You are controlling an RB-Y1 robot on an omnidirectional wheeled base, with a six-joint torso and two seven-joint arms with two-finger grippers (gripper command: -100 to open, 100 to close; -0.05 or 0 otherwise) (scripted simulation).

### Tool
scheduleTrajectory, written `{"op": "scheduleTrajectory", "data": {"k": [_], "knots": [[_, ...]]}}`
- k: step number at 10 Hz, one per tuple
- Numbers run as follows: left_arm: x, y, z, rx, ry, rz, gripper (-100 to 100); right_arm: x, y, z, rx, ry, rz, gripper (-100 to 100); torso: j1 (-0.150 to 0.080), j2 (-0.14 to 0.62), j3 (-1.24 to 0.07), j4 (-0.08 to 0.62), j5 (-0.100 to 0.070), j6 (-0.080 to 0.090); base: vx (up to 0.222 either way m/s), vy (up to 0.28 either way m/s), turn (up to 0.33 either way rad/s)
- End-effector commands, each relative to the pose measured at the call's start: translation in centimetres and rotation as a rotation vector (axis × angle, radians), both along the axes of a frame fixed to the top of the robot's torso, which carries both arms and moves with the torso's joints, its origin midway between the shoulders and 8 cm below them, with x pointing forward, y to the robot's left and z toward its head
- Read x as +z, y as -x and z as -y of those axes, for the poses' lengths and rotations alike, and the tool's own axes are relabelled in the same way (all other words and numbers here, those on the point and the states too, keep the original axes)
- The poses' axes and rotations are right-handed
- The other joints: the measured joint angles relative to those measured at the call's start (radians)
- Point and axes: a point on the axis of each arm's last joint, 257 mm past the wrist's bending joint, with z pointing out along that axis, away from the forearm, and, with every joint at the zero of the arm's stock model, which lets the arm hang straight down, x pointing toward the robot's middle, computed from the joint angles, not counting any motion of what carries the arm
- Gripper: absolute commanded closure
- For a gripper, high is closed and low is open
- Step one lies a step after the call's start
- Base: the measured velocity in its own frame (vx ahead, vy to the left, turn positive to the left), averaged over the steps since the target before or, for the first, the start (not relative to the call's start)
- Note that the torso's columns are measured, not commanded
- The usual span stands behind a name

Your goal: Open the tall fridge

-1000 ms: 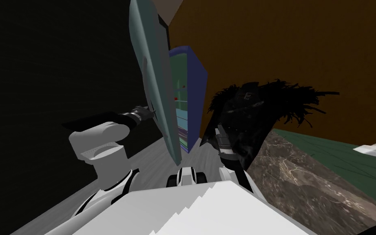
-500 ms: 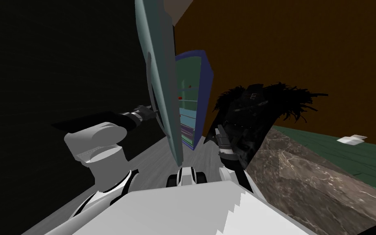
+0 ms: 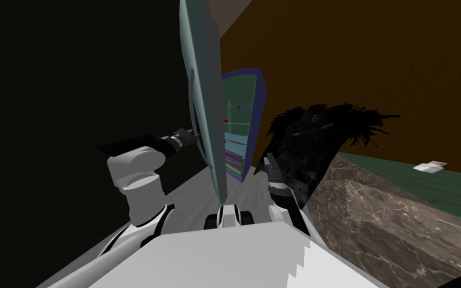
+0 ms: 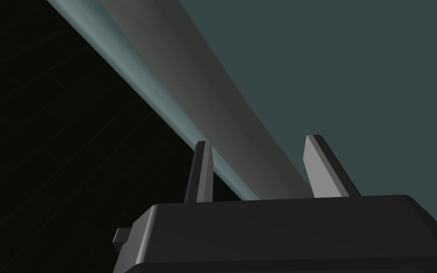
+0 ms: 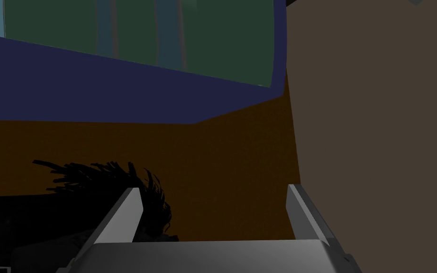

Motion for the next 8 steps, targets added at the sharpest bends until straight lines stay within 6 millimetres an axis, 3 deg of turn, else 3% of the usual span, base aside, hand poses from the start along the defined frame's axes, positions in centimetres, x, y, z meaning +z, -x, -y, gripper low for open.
{"op": "scheduleTrajectory", "data": {"k": [1, 2, 3, 5, 7, 8], "knots": [[1.1, -2.0, 3.4, -0.060, 0.028, 0.026, 100, 0.0, 0.0, 0.0, 0.000, 0.000, 0.000, 0, 0.008, -0.003, -0.002, 0.000, 0.001, 0.000, -0.082, 0.303, 0.037], [0.9, -2.3, 3.2, -0.058, 0.034, 0.021, 100, 0.0, 0.0, 0.0, 0.000, 0.000, 0.000, 0, 0.005, -0.004, -0.004, -0.001, 0.002, 0.001, -0.049, 0.146, -0.013], [1.5, -3.2, 5.9, -0.103, 0.051, 0.032, 100, 0.0, 0.0, 0.0, 0.000, 0.000, 0.000, 0, -0.004, -0.007, -0.004, -0.003, 0.000, 0.000, -0.082, 0.242, 0.120], [1.1, -4.3, 6.6, -0.116, 0.057, 0.020, 100, 0.0, 0.0, 0.0, 0.000, 0.000, 0.000, 0, 0.004, -0.006, -0.005, -0.002, 0.001, 0.002, -0.044, 0.230, -0.002], [1.7, -5.2, 10.4, -0.174, 0.063, 0.029, 100, 0.0, 0.0, 0.0, 0.000, 0.000, 0.000, 0, 0.004, -0.011, -0.008, -0.003, 0.001, 0.001, -0.006, 0.288, 0.068], [2.1, -5.3, 10.5, -0.174, 0.068, 0.041, 100, 0.0, 0.0, 0.0, 0.000, 0.000, 0.000, 0, 0.004, -0.009, -0.007, -0.004, 0.002, 0.002, -0.052, 0.151, -0.018]]}}
